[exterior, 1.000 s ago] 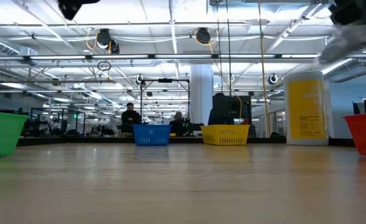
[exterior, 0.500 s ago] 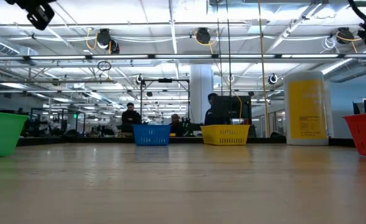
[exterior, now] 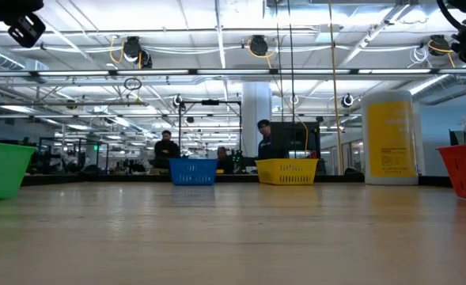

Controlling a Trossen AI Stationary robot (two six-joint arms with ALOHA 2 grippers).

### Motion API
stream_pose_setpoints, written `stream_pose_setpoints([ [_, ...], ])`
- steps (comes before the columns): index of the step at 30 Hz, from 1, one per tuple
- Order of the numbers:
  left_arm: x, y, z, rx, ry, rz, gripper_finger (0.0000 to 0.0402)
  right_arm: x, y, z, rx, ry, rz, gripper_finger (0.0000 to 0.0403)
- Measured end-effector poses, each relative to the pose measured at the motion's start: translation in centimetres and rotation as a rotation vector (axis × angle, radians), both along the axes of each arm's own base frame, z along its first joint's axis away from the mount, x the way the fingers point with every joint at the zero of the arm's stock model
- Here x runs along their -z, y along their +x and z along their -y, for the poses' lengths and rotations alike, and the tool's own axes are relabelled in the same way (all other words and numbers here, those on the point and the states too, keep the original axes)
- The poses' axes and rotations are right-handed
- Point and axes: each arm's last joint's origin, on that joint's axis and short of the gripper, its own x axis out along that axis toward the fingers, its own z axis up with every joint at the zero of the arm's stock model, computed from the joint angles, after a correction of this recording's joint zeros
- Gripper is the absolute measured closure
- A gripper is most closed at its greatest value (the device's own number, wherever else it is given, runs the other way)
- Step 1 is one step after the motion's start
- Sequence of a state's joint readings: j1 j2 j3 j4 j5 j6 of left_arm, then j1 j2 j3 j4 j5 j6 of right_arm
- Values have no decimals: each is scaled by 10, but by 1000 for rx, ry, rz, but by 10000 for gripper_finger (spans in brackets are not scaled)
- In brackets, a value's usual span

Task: Pick & Place Travel size toiletries
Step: Return to Home Position

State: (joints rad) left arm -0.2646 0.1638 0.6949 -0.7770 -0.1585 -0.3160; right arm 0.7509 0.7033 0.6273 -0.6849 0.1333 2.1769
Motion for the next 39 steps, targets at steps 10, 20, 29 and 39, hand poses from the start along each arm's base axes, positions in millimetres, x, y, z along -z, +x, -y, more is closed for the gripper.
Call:
stream_pose_setpoints([
  [10,39,-1,0,-13,-71,36,399,-16,-8,13,92,52,161,231],
  [20,45,19,7,60,25,220,398,-63,4,18,255,-252,796,239],
  [29,86,44,15,114,37,230,399,-90,4,24,359,-621,990,238],
  [39,110,56,18,118,55,325,398,-90,10,24,147,-1076,980,237],
])
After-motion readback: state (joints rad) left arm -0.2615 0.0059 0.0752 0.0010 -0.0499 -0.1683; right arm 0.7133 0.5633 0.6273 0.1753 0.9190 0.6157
